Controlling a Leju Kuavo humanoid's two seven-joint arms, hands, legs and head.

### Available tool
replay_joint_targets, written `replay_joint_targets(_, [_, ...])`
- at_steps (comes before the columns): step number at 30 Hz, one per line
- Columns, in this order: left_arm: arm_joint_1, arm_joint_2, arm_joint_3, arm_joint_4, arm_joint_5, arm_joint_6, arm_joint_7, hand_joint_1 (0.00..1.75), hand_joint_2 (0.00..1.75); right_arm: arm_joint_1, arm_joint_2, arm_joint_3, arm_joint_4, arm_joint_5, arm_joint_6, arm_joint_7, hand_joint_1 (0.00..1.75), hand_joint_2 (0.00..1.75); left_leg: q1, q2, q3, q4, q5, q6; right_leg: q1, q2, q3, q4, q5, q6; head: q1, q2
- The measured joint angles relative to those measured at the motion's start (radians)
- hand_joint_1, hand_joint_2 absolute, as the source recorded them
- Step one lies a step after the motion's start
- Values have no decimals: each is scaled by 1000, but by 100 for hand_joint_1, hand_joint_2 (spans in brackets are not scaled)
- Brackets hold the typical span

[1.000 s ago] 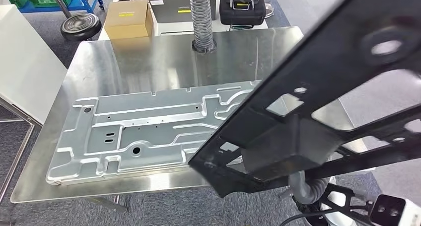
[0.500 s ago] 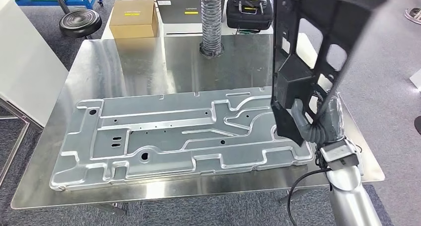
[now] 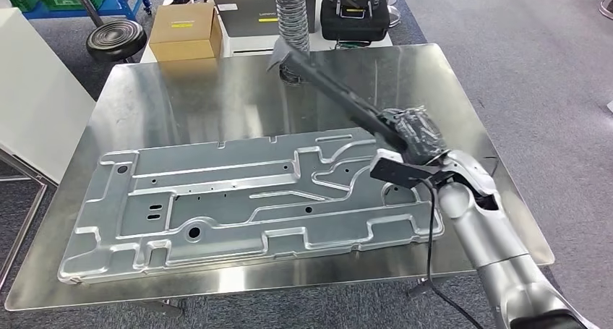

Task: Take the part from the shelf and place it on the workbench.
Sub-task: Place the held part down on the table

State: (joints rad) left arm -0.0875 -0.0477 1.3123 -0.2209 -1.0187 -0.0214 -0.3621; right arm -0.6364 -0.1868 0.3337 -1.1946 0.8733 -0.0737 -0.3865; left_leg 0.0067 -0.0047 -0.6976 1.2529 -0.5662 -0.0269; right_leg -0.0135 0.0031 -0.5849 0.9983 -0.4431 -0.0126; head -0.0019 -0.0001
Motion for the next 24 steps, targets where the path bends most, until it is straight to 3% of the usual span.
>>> replay_joint_targets(1, [1, 0, 0, 0, -2, -1, 0, 0, 175, -15, 10, 35, 30, 1, 7, -3, 175, 175, 0, 0, -25, 41, -5, -1, 1, 0, 2, 0, -2, -1, 0, 0])
replay_joint_targets(2, [1, -1, 0, 0, -3, -1, -1, 0, 175, -30, 19, 68, 57, 0, 15, -5, 175, 175, 0, 0, -32, 43, 10, 0, 3, 0, 5, 1, -4, -2, -1, 0])
replay_joint_targets(3, [2, -1, 0, 0, -4, -2, -3, 0, 175, -46, 28, 99, 79, -2, 25, -7, 175, 175, 0, 0, -19, 4, 44, 2, 3, 1, 10, 1, -6, -3, -1, 0])
replay_joint_targets(5, [2, -2, 0, 0, -5, -2, -5, 0, 175, -88, 49, 158, 115, -10, 47, -10, 175, 175, -1, 0, 41, -136, 120, 10, 7, 4, 17, 3, -13, -1, -1, 0])
replay_joint_targets(6, [1, -2, 0, 0, -5, -2, -6, 0, 175, -110, 63, 188, 131, -13, 57, -9, 175, 175, -3, 1, 67, -193, 140, 14, 9, 7, 18, 5, -16, 2, -1, 0])
replay_joint_targets(8, [0, -3, 0, 0, -5, 0, -8, 0, 175, -144, 91, 243, 157, -17, 70, -4, 175, 175, -6, 0, 87, -239, 145, 21, 12, 11, 16, 6, -18, 10, -1, 0])
replay_joint_targets(11, [1, -7, 0, 0, -5, -1, -12, 0, 175, -176, 123, 306, 176, -15, 81, 7, 175, 175, -1, -1, 88, -248, 147, 34, 10, 8, 9, 19, -31, 25, -1, 0])
replay_joint_targets(13, [1, -9, 0, 0, -5, -4, -17, 0, 175, -199, 137, 341, 182, -19, 93, 18, 175, 175, 3, -1, 90, -253, 149, 43, 8, 7, -28, 100, -77, 33, 2, 0])
replay_joint_targets(15, [1, -9, 0, 0, -7, -8, -21, 0, 175, -217, 147, 377, 187, -24, 106, 26, 175, 175, 3, -1, 91, -253, 147, 47, 6, 6, -96, 238, -136, 39, 5, 0])
replay_joint_targets(16, [1, -9, 0, 0, -7, -9, -22, 0, 175, -221, 151, 394, 189, -27, 113, 30, 175, 175, 3, -2, 91, -252, 146, 48, 6, 5, -123, 287, -147, 40, 5, 0])
replay_joint_targets(17, [1, -9, 0, 0, -7, -10, -23, 0, 175, -225, 156, 410, 192, -29, 118, 32, 175, 175, 2, -3, 92, -251, 145, 48, 5, 4, -133, 300, -139, 40, 5, 0])
replay_joint_targets(18, [2, -10, 0, 0, -7, -11, -24, 0, 175, -229, 160, 424, 196, -32, 122, 34, 175, 175, 2, -4, 92, -250, 144, 47, 5, 4, -123, 269, -111, 38, 5, 0])
replay_joint_targets(21, [2, -15, 0, 0, -8, -13, -26, 0, 175, -256, 178, 465, 216, -40, 136, 35, 175, 175, 0, -7, 93, -245, 139, 40, 11, 1, -38, 67, -11, 20, 5, 0])
replay_joint_targets(22, [2, -17, 0, 0, -9, -14, -27, 0, 175, -266, 186, 479, 227, -42, 143, 36, 175, 175, -1, -7, 92, -244, 138, 35, 15, 1, -22, 27, 1, 14, 5, 0])
replay_joint_targets(24, [1, -19, 0, 0, -9, -15, -29, 0, 175, -278, 202, 507, 254, -45, 159, 37, 175, 175, -1, -5, 92, -245, 138, 26, 20, 0, -16, 10, 2, 8, 5, 0])
